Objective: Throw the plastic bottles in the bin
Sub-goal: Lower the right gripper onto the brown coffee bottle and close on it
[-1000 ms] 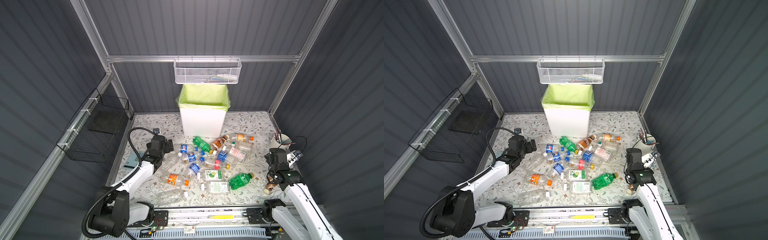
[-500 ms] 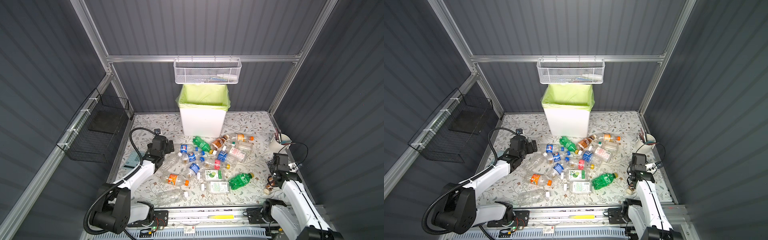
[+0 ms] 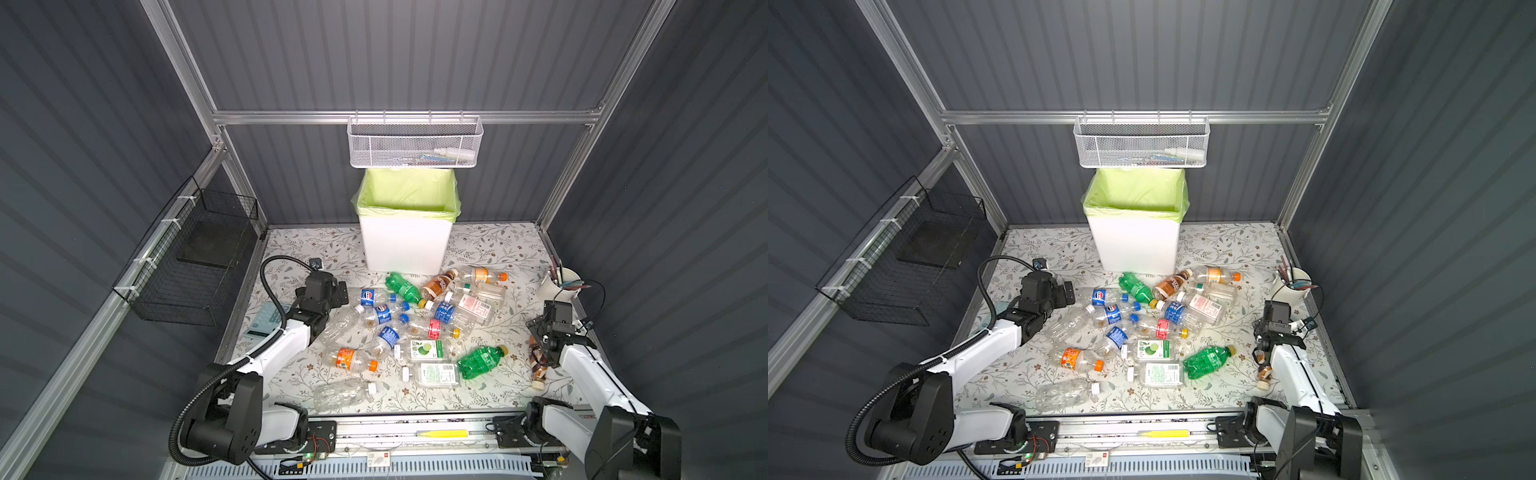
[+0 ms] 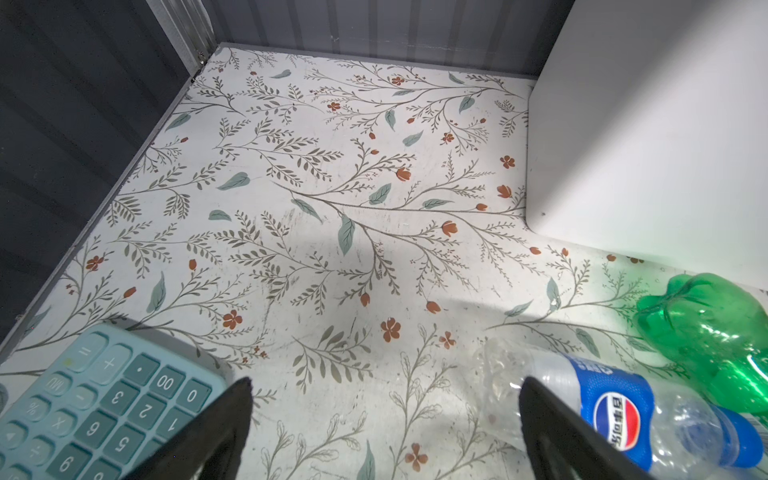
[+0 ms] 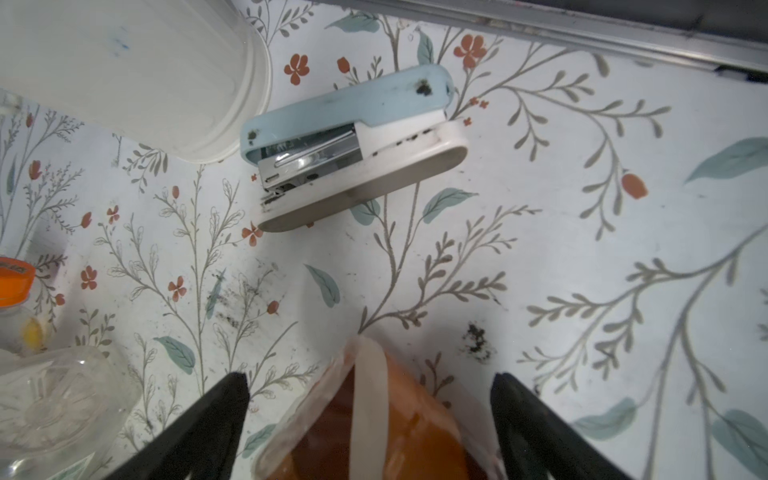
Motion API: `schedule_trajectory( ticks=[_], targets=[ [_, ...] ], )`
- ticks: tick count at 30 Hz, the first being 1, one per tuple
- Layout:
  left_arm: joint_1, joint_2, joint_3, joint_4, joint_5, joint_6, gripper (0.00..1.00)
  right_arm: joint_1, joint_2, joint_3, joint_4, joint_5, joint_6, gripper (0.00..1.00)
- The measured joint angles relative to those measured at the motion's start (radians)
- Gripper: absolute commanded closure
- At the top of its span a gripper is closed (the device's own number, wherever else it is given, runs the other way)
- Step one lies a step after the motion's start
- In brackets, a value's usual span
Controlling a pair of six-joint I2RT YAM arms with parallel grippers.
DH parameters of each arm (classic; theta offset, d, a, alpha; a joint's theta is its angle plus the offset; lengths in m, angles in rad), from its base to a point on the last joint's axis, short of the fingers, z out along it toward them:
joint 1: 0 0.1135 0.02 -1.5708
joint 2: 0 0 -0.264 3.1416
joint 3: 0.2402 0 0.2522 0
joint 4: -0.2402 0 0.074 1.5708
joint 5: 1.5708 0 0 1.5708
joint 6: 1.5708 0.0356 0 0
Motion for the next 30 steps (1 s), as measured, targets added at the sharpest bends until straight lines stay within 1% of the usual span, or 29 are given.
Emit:
schedule_trajectory(
  ticks=[4, 7, 10, 11, 14, 20, 21, 22, 24, 25, 26, 28, 30],
  targets=[
    [0.0, 0.01, 0.0, -0.004, 0.0, 0.0, 0.0, -0.001, 0.024, 0.0, 0.035, -0.035, -0.013, 0.22],
    [0.0, 0.01, 0.0, -0.011, 0.0, 0.0, 0.0, -0.002, 0.046, 0.0, 0.056, -0.056, -0.02, 0.26],
    [0.0, 0.01, 0.001, -0.018, 0.0, 0.0, 0.0, -0.005, 0.063, 0.0, 0.077, -0.076, -0.024, 0.33],
    [0.0, 0.01, 0.001, -0.019, -0.001, 0.0, 0.0, -0.007, 0.074, 0.0, 0.089, -0.084, -0.027, 0.37],
    [0.0, 0.01, 0.001, -0.019, -0.004, 0.0, 0.0, -0.011, 0.107, 0.0, 0.103, -0.109, -0.037, 0.44],
    [0.0, 0.01, 0.001, -0.019, -0.01, 0.0, 0.0, -0.012, 0.108, -0.001, 0.133, -0.161, -0.059, 0.51],
    [0.0, 0.01, 0.001, -0.019, -0.012, 0.0, 0.0, -0.012, 0.099, -0.002, 0.14, -0.17, -0.064, 0.5],
    [0.0, 0.01, 0.001, -0.019, -0.012, 0.0, 0.0, -0.012, 0.093, -0.002, 0.143, -0.176, -0.067, 0.48],
    [0.0, 0.01, 0.001, -0.019, -0.015, 0.0, 0.0, -0.012, 0.074, -0.002, 0.147, -0.184, -0.08, 0.34],
    [0.0, 0.01, 0.001, -0.019, -0.015, 0.0, 0.0, -0.012, 0.06, -0.002, 0.143, -0.183, -0.085, 0.3],
    [0.0, 0.01, 0.001, -0.019, -0.016, 0.0, 0.0, -0.012, 0.047, -0.001, 0.138, -0.181, -0.09, 0.21],
    [0.0, 0.01, 0.001, -0.019, -0.016, 0.0, 0.0, -0.012, 0.031, 0.003, 0.129, -0.176, -0.103, 0.15],
    [0.0, 0.01, 0.001, -0.019, -0.015, 0.0, 0.0, -0.012, 0.019, 0.005, 0.117, -0.171, -0.106, 0.11]
  ],
)
